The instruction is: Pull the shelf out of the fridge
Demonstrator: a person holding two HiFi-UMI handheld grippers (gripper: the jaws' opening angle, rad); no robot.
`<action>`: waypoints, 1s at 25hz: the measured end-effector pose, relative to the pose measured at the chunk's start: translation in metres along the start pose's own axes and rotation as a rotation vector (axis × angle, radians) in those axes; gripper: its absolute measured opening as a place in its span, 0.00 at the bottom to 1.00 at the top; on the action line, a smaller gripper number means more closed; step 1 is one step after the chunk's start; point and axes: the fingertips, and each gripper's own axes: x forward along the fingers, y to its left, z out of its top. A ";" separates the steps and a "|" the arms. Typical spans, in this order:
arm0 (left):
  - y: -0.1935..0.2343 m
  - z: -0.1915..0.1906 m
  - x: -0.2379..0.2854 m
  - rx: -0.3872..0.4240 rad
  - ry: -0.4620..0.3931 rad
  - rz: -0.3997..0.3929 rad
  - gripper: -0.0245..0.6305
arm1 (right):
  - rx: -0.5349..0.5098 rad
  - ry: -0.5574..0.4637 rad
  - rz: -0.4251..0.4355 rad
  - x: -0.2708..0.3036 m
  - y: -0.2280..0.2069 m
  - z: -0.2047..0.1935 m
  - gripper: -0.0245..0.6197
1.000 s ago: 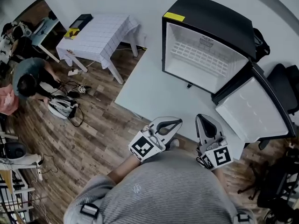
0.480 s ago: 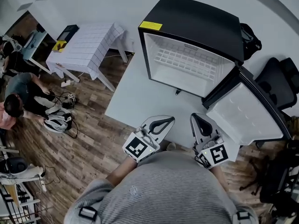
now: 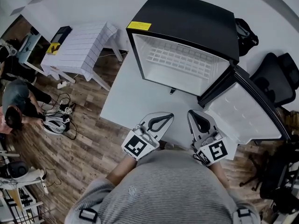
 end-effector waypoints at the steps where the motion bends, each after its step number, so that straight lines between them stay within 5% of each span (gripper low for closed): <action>1: 0.001 0.001 0.000 0.001 0.000 -0.005 0.05 | 0.001 0.000 -0.004 0.001 0.000 0.000 0.06; 8: 0.014 0.007 -0.001 0.027 -0.002 -0.068 0.05 | -0.014 -0.004 -0.057 0.015 0.004 0.003 0.06; 13: 0.036 -0.014 -0.003 -0.083 0.048 -0.040 0.05 | -0.028 0.007 -0.078 0.019 0.004 0.005 0.06; 19: 0.052 -0.028 0.012 -0.083 0.081 -0.034 0.06 | -0.029 0.008 -0.093 0.024 0.002 0.004 0.06; 22: 0.069 -0.039 0.024 -0.175 0.078 -0.014 0.06 | -0.019 0.012 -0.103 0.026 0.000 0.005 0.06; 25: 0.093 -0.050 0.035 -0.358 0.050 0.034 0.08 | -0.017 0.025 -0.118 0.024 -0.005 0.003 0.06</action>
